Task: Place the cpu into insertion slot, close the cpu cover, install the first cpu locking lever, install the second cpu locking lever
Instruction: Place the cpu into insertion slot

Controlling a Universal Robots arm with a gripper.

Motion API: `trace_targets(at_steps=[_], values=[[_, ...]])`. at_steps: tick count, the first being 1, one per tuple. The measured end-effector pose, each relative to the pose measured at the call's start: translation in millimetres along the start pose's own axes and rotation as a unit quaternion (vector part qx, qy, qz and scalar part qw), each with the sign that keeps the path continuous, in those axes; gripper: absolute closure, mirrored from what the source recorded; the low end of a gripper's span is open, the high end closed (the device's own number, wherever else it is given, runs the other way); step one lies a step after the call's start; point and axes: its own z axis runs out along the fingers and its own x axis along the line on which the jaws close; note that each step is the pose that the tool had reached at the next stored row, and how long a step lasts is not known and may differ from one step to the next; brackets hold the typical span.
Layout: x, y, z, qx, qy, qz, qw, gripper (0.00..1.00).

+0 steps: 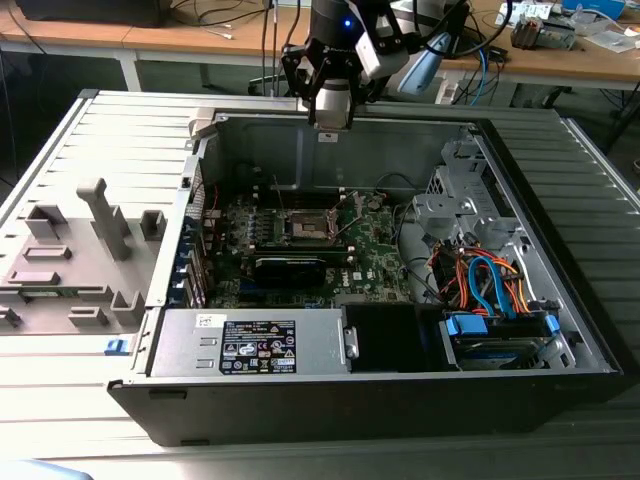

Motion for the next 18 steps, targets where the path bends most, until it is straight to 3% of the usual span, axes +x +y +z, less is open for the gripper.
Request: trace_targets(at_steps=[8,10,18], values=[[0.0,-0.1,1.2,0.0,0.0,0.0,1.0,0.45],[-0.1,-0.4,4.9,0.0,0.0,0.0,1.0,0.45],[-0.2,-0.8,9.1,0.001,0.0,0.0,1.0,0.45]])
